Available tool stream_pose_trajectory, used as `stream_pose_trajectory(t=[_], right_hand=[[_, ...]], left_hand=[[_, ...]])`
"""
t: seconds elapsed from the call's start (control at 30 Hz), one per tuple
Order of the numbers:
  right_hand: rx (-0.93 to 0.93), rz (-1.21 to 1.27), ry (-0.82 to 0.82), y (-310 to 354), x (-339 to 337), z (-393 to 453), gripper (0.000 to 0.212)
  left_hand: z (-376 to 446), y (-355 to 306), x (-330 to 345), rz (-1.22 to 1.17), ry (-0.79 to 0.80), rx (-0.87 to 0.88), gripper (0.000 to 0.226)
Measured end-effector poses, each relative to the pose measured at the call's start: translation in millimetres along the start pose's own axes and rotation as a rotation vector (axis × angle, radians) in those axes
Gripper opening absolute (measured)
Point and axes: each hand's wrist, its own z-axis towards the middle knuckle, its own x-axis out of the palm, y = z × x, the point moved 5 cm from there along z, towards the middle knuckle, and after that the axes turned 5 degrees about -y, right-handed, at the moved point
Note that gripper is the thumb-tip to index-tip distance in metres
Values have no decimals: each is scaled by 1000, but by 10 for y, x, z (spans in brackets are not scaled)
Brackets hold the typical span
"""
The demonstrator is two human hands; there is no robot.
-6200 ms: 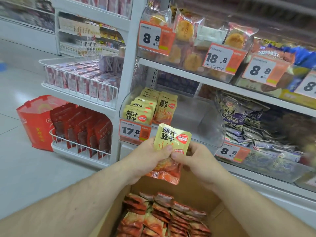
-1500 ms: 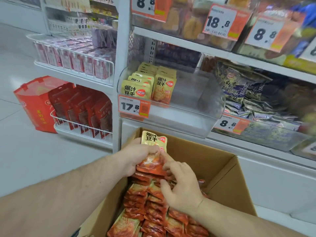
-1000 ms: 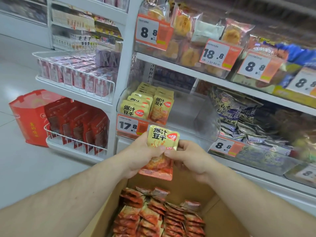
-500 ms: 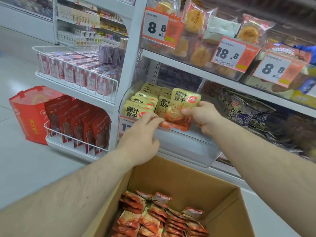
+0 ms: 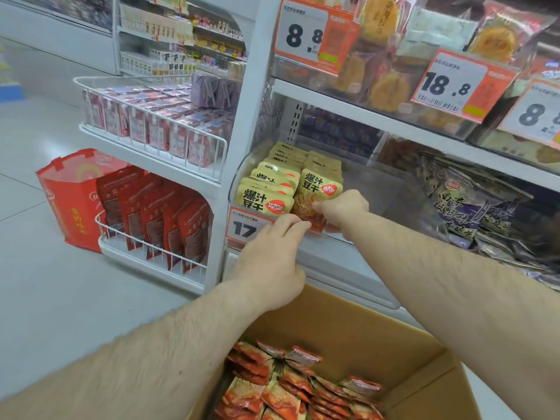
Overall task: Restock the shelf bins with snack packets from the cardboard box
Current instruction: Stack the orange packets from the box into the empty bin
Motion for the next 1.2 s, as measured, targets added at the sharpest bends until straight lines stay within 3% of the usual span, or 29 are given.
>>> stream_pose_trajectory(t=[0.53,0.67,0.77,0.83,0.93,1.0,1.07,1.2], right_hand=[[-2,65,197,-41,49,-11,24],[-26,-33,173,3,-138,-142,29],[-211,-423,47,120,-411,-426,37],[-478,-605,-195,192,-575,-679,30],[-1040,-327,-509,98,-671,-1352,17],[-1189,-130,-452,-198,-592,-1729,14],[-1049,-99,-270,-611,-383,-1810,17],[-396,-381,145,-1804,146,-1383,7]], left_hand=[[-4,-37,-21,-29,16,-41,70],[-32,-101,-86,-60,-61,-24,62],[-103,-149,-81,-97,-109,-72,47],[-177,-191,23,-105,-52,-64,41],[-266,-181,275,-161,73,-84,28],[-334,-98,479,-207,213,-195,19],[-446,-11,670,-194,386,-311,15],[-656,68,840,-233,571,-488,14]])
